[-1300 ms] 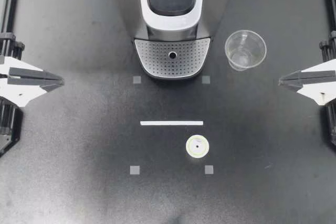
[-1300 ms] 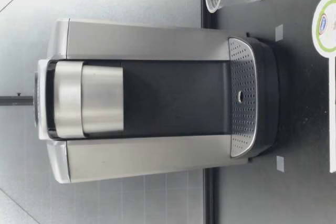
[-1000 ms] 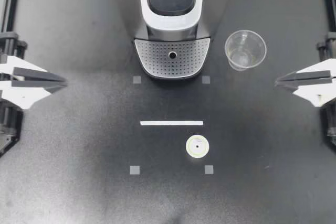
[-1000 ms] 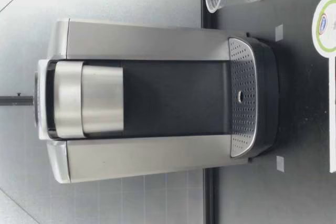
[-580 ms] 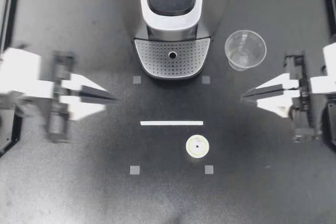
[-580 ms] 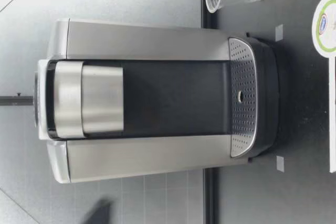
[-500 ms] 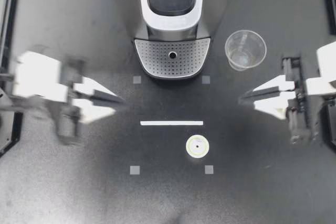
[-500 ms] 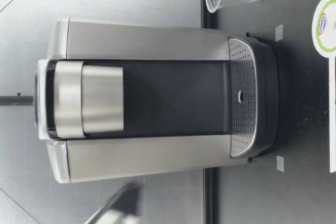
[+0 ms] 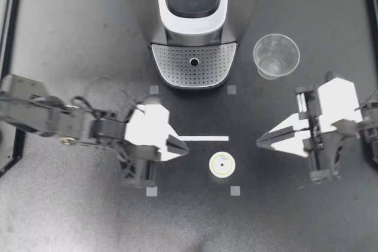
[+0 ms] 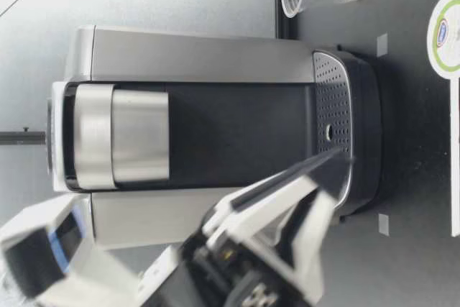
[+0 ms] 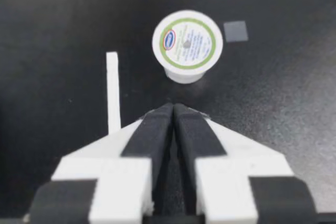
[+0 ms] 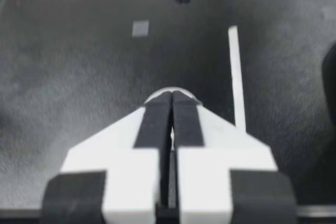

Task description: Place the coffee capsule inside the capsule container, then place the cup onto the center of the cup tray, then push the 'Hot Water' and 'Travel Mug' buttons.

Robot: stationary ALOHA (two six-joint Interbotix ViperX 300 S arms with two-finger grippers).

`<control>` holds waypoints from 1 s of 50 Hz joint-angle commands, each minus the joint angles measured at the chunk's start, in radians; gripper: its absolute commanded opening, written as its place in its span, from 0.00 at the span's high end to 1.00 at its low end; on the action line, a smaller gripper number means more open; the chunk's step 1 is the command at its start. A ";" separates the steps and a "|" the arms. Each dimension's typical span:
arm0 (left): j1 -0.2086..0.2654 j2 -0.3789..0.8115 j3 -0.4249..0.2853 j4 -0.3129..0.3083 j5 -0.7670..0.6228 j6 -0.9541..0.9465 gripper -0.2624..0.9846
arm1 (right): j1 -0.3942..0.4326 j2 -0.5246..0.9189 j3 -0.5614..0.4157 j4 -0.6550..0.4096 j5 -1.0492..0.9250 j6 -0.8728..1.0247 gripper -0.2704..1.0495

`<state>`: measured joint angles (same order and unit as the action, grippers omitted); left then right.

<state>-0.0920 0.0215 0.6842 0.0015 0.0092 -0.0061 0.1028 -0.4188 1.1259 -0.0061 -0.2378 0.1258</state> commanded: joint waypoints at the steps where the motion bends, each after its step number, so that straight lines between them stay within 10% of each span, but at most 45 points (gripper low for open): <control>1: -0.002 0.002 -0.037 0.002 0.000 0.002 0.62 | 0.009 0.031 -0.037 -0.002 -0.003 0.002 0.71; 21: -0.002 0.075 -0.064 0.000 0.003 -0.009 0.14 | 0.009 0.199 -0.095 -0.002 0.002 0.000 0.71; 50: -0.025 0.190 -0.161 0.000 -0.002 0.000 0.13 | 0.038 0.330 -0.173 -0.003 0.126 -0.003 0.71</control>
<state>-0.1120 0.2209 0.5522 0.0015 0.0153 -0.0077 0.1289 -0.0828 0.9725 -0.0061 -0.1150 0.1243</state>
